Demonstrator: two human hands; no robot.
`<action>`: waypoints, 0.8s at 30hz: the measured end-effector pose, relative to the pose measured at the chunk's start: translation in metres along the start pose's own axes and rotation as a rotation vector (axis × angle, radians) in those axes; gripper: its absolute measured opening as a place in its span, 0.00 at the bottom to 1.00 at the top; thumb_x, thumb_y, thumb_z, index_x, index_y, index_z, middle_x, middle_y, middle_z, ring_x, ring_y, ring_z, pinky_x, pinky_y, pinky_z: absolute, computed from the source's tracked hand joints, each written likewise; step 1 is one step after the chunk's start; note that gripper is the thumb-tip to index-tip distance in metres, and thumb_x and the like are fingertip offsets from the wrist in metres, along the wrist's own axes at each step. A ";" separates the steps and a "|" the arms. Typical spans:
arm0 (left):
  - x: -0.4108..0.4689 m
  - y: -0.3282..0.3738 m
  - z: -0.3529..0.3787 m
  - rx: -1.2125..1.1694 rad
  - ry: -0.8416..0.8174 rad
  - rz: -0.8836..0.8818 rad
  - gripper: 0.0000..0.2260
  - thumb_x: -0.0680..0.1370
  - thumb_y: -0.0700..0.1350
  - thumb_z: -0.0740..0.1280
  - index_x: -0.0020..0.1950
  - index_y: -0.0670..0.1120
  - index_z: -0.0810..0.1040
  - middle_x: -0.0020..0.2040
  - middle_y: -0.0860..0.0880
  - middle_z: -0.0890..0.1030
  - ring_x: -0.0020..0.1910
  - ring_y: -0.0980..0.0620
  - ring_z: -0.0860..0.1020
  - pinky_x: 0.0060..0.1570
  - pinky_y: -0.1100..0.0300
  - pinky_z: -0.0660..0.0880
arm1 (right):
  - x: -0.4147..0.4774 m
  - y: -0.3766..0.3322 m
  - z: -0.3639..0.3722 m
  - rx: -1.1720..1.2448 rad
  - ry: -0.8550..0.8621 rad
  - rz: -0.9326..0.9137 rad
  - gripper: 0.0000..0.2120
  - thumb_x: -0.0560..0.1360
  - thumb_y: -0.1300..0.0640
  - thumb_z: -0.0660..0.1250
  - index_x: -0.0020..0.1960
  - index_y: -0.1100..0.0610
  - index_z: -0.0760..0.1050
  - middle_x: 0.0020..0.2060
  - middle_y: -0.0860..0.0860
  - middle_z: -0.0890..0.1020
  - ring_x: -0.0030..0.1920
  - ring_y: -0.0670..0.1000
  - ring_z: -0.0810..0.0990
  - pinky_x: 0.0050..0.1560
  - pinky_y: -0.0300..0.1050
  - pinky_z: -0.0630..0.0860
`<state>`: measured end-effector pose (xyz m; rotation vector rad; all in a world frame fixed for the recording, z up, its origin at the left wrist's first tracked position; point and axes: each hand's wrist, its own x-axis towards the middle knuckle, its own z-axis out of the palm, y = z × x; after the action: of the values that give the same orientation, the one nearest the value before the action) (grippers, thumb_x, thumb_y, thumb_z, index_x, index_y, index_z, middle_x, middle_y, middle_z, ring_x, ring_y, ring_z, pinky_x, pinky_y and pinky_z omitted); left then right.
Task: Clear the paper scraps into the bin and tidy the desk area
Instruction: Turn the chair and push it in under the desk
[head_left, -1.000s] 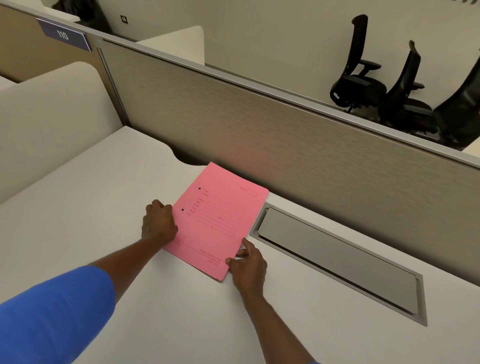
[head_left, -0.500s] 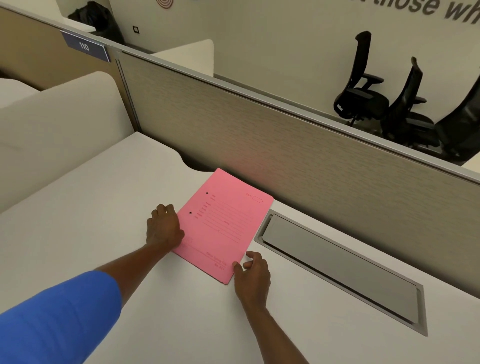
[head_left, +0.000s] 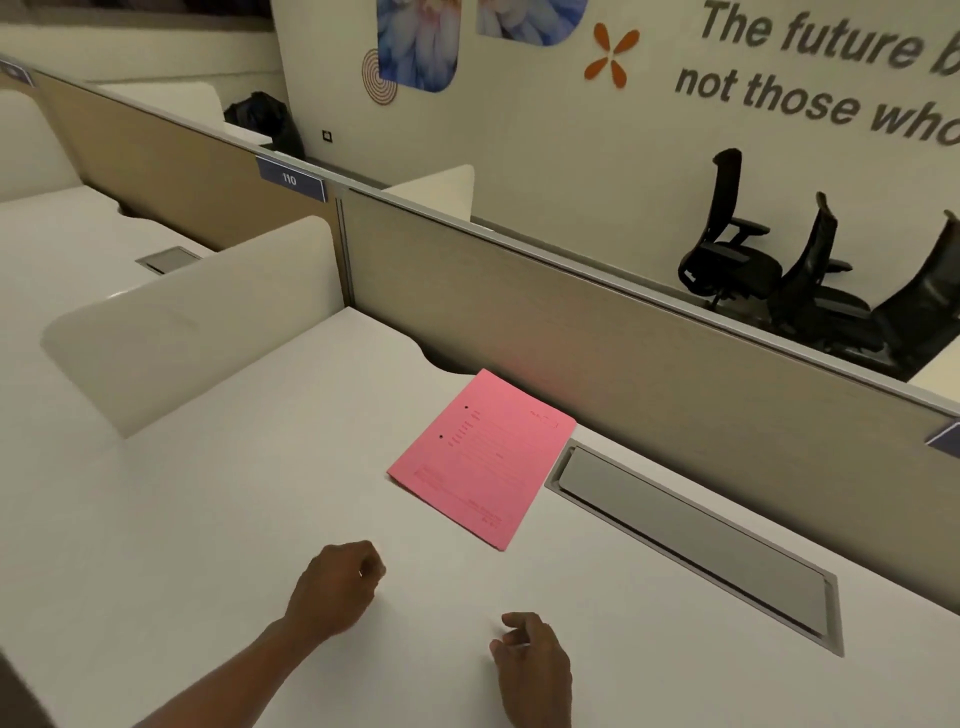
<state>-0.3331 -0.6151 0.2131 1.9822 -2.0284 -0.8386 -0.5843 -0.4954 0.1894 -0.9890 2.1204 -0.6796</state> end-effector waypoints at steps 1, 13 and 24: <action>-0.018 -0.010 -0.002 -0.005 -0.035 0.009 0.09 0.79 0.47 0.67 0.40 0.56 0.80 0.42 0.57 0.85 0.44 0.56 0.83 0.50 0.55 0.82 | -0.015 0.002 0.002 0.001 -0.001 -0.002 0.12 0.74 0.55 0.76 0.56 0.44 0.82 0.47 0.44 0.84 0.49 0.46 0.85 0.57 0.45 0.78; -0.219 -0.125 -0.014 -0.015 -0.177 -0.017 0.07 0.82 0.53 0.70 0.53 0.52 0.85 0.50 0.56 0.85 0.51 0.55 0.83 0.57 0.54 0.82 | -0.196 0.060 0.021 -0.068 -0.026 -0.111 0.12 0.77 0.54 0.74 0.59 0.43 0.79 0.48 0.42 0.83 0.45 0.43 0.84 0.54 0.49 0.81; -0.384 -0.215 0.023 0.014 -0.389 -0.158 0.06 0.80 0.57 0.71 0.44 0.59 0.79 0.43 0.55 0.85 0.43 0.59 0.83 0.44 0.59 0.80 | -0.319 0.128 0.034 -0.255 -0.190 -0.150 0.07 0.76 0.53 0.72 0.48 0.40 0.82 0.43 0.35 0.84 0.46 0.37 0.82 0.48 0.33 0.74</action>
<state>-0.1246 -0.2281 0.1814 2.1444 -2.0881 -1.3399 -0.4639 -0.1717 0.1963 -1.3075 2.0117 -0.3730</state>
